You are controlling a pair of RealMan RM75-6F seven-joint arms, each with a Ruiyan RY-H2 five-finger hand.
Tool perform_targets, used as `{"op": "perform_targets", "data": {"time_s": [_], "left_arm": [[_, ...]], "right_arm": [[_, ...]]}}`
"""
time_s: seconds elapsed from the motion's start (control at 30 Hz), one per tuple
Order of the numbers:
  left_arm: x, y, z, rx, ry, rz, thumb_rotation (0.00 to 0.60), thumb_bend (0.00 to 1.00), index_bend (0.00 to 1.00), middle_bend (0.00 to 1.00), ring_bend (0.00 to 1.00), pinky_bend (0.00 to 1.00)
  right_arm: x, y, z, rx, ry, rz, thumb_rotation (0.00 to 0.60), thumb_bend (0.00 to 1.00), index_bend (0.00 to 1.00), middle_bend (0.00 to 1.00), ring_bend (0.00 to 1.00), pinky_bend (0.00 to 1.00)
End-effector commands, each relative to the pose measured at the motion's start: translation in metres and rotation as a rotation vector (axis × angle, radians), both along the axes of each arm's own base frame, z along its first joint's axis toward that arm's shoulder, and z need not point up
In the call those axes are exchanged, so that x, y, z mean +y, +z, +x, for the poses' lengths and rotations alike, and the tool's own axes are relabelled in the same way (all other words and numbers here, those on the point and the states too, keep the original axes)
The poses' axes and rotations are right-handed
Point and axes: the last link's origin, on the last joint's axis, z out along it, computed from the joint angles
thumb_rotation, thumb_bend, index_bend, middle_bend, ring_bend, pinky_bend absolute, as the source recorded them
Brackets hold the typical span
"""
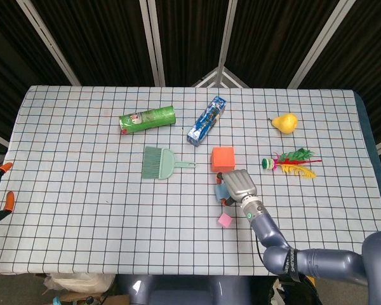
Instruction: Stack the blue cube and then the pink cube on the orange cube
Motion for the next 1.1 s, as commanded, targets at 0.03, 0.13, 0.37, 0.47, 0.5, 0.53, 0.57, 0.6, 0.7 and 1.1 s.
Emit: {"op": "perform_targets", "data": {"time_s": [0.03,0.13,0.37,0.47,0.5,0.53,0.57,0.6,0.7,1.1], "left_arm": [[0.000,0.000,0.000,-0.001,0.001,-0.002,0.600,0.56,0.15,0.02,0.00,0.00],[0.000,0.000,0.000,-0.001,0.001,-0.004,0.600,0.56,0.15,0.02,0.00,0.00],[-0.001,0.000,0.000,-0.003,-0.003,-0.008,0.600,0.56,0.15,0.02,0.00,0.00],[-0.001,0.000,0.000,-0.003,-0.003,-0.010,0.600,0.56,0.15,0.02,0.00,0.00],[-0.001,0.000,0.000,-0.003,-0.002,-0.010,0.600,0.56,0.15,0.02,0.00,0.00],[-0.001,-0.001,0.000,-0.004,-0.002,-0.011,0.600,0.56,0.15,0.02,0.00,0.00],[-0.001,-0.001,0.000,-0.003,-0.002,-0.013,0.600,0.56,0.15,0.02,0.00,0.00],[0.000,-0.002,0.001,-0.002,-0.004,-0.017,0.600,0.56,0.15,0.02,0.00,0.00],[0.001,-0.002,0.001,-0.002,-0.005,-0.017,0.600,0.56,0.15,0.02,0.00,0.00],[0.002,-0.003,0.001,0.004,0.005,-0.010,0.600,0.56,0.15,0.02,0.00,0.00]], "right_arm": [[0.002,0.008,0.003,-0.008,0.011,-0.013,0.600,0.32,0.45,1.00,1.00,0.84],[0.002,0.018,0.008,-0.005,0.018,-0.034,0.600,0.32,0.45,1.00,1.00,0.84],[-0.004,0.037,0.021,0.019,0.019,-0.086,0.600,0.33,0.45,1.00,1.00,0.84],[-0.009,0.043,0.027,0.030,0.019,-0.102,0.600,0.33,0.45,1.00,1.00,0.84],[-0.011,0.045,0.029,0.037,0.018,-0.105,0.600,0.33,0.45,1.00,1.00,0.84],[-0.014,0.047,0.031,0.049,0.017,-0.107,0.600,0.33,0.45,1.00,1.00,0.84],[-0.017,0.050,0.033,0.058,0.015,-0.112,0.600,0.33,0.45,1.00,1.00,0.84],[-0.023,0.053,0.035,0.064,-0.002,-0.114,0.600,0.33,0.45,1.00,1.00,0.84],[-0.029,0.055,0.037,0.079,-0.020,-0.109,0.600,0.34,0.45,1.00,1.00,0.84],[-0.055,0.070,0.051,0.100,-0.081,-0.142,0.600,0.35,0.46,1.00,1.00,0.84]]}}
